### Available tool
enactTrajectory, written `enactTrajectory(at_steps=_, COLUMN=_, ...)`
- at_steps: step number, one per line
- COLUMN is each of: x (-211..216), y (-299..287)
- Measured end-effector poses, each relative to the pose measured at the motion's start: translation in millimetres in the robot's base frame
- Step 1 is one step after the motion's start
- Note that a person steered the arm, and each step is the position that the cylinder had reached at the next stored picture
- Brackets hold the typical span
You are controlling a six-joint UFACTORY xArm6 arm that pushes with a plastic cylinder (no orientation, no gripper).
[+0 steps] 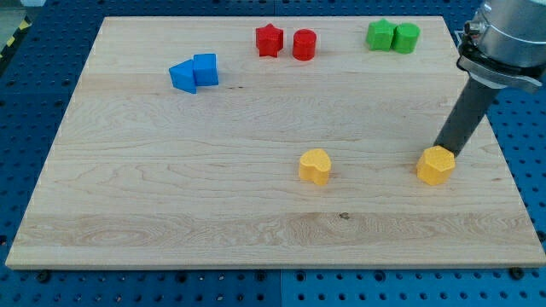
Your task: Slide the yellow hexagon to the top right side of the yellow heart
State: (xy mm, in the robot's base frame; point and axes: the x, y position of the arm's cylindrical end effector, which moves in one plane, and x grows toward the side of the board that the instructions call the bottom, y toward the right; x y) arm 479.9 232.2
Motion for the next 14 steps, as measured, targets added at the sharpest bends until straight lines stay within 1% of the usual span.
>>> enactTrajectory(at_steps=1, x=0.8, y=33.1)
enactTrajectory(at_steps=2, x=3.7, y=33.2)
enactTrajectory(at_steps=3, x=21.0, y=33.2)
enactTrajectory(at_steps=4, x=27.3, y=33.2)
enactTrajectory(at_steps=6, x=27.4, y=28.5)
enactTrajectory(at_steps=10, x=32.2, y=-32.6)
enactTrajectory(at_steps=11, x=33.2, y=-52.3)
enactTrajectory(at_steps=12, x=33.5, y=-85.4)
enactTrajectory(at_steps=13, x=15.0, y=-113.8)
enactTrajectory(at_steps=14, x=-19.7, y=-142.0)
